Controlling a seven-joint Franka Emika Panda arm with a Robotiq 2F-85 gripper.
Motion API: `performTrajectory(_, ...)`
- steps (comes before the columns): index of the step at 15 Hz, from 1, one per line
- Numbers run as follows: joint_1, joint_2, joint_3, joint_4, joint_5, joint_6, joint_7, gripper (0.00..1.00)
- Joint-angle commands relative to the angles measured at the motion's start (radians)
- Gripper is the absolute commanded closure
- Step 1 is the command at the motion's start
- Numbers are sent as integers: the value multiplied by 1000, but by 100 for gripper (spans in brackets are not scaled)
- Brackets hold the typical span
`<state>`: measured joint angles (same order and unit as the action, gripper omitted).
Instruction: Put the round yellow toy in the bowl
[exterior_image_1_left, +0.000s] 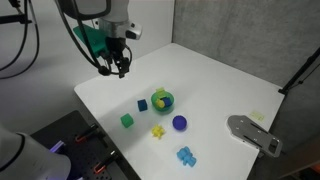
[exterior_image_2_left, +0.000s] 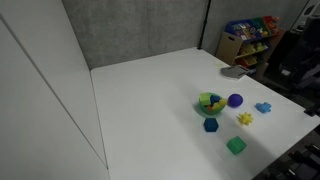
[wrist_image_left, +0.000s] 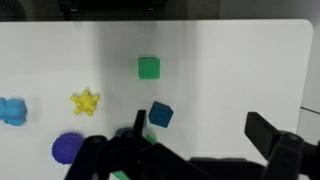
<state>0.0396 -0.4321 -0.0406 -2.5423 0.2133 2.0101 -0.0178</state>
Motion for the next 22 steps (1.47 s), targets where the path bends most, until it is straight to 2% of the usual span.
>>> performTrajectory(1,-6,80,25,74,-1,16,34,0)
performTrajectory(9,-28,356,59,258,-93,168,190,0)
performTrajectory(12,-36,447,50,269,-197,240,256,0)
performTrajectory(16,-46,540,20,248,-350,319,265,0)
performTrajectory(22,-37,679,-47,260,-503,441,277,0)
